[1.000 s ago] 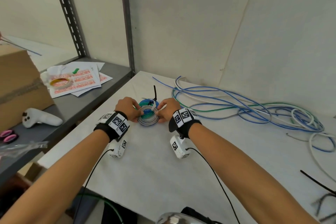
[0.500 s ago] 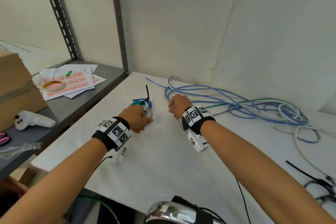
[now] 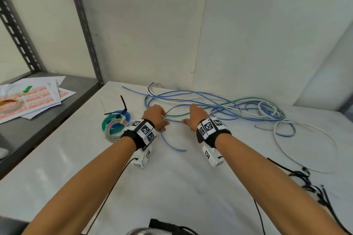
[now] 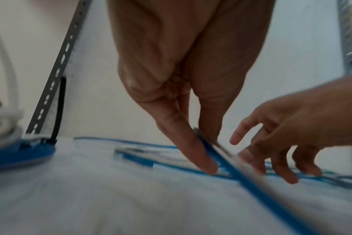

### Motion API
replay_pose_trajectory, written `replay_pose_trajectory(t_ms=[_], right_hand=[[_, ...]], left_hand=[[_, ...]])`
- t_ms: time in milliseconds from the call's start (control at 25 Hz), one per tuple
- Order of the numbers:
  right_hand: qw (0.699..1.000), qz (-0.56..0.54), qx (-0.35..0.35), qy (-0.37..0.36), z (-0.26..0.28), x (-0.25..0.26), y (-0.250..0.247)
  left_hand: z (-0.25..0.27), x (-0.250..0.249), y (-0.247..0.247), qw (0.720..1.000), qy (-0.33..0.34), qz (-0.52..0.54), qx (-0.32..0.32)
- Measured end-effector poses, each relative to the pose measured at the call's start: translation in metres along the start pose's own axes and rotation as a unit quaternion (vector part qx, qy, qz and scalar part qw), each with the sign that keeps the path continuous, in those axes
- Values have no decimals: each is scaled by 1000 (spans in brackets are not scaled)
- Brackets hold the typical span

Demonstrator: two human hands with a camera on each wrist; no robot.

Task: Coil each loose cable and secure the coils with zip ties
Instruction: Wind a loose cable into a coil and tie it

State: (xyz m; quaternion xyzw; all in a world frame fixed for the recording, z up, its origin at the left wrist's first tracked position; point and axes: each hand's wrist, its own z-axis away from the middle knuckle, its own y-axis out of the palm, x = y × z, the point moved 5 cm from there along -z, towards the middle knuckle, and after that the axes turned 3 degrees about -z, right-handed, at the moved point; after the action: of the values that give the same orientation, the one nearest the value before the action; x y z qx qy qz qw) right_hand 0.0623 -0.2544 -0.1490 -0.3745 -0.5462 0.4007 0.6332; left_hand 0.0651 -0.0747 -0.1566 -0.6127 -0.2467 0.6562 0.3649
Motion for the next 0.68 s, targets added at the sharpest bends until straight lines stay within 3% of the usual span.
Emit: replay_pose_trajectory(t_ms=[120,200,280,520,680], right_hand=[[991,-91,-87,48,-9,-24,-25],[986,-111,-107,69,-12,-42,-35],[984,-111,-116,77,-17,-56,-40],[968,-116,-149,164,-12,-101,-55],[925,-236,-242,174,-6,-117,-83]], left_hand=[[19,-31,-37,981,144,126,-22],[36,-54,-59,963,241,121,6],[45,-68,-73,950,283,126,23],[54,-77,-85,902,272,335,-21],[43,-71,-64,902,227,368,-7]])
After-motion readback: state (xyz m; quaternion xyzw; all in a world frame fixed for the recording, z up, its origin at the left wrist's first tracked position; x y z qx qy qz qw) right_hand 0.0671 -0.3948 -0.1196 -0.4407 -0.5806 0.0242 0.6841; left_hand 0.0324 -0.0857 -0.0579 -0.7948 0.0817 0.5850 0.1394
